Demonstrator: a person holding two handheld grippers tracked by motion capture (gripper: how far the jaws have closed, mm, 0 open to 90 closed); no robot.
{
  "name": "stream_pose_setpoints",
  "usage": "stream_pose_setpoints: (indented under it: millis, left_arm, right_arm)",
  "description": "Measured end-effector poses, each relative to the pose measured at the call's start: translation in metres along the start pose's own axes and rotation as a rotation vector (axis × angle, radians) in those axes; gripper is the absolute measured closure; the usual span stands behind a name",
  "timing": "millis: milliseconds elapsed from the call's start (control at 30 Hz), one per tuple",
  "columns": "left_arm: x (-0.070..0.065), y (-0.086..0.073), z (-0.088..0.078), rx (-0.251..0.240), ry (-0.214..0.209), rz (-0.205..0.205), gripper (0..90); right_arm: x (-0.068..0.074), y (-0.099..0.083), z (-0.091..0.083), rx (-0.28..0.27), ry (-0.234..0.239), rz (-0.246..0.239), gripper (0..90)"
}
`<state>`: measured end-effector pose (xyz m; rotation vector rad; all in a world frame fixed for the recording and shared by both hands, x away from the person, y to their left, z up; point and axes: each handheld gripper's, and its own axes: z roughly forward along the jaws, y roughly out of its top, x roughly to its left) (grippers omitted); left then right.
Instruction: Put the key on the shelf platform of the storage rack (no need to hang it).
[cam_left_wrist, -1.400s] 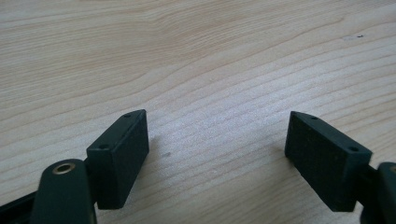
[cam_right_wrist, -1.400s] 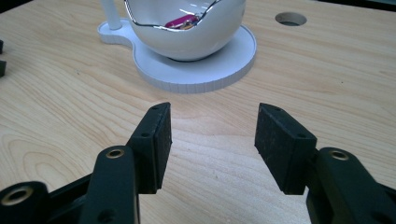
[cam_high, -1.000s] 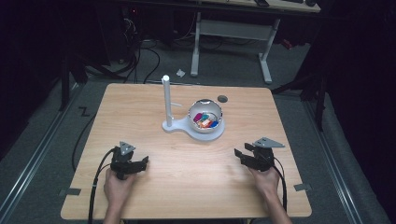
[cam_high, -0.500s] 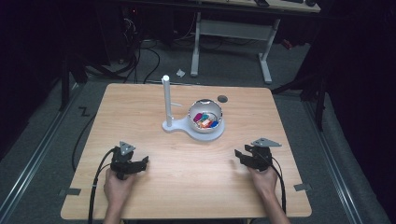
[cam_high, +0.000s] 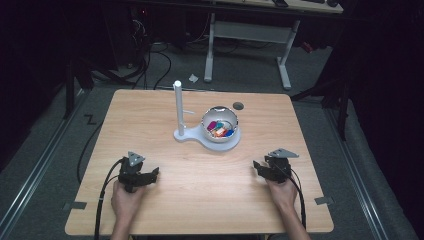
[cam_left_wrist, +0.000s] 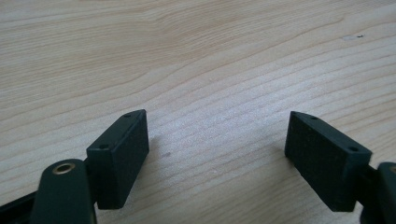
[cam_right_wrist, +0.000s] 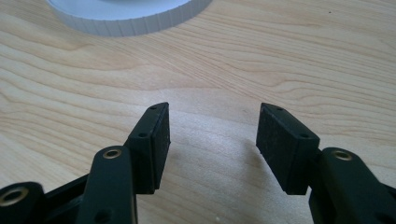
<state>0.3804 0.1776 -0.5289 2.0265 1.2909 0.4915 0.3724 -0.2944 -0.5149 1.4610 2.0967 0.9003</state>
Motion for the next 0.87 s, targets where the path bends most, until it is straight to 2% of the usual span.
stream_pose_setpoints:
  millis: [400,867]
  left_arm:
    - [0.0,0.0,0.0,0.0,0.0,0.0,22.1]
    - [0.0,-0.0001,0.0,0.0,0.0,0.0,22.2]
  right_arm:
    - [-0.0005,-0.0011,0.0055,0.024,-0.044,-0.002,42.2]
    - [-0.0006,-0.0012,0.0057,0.025,-0.042,0.003,41.4]
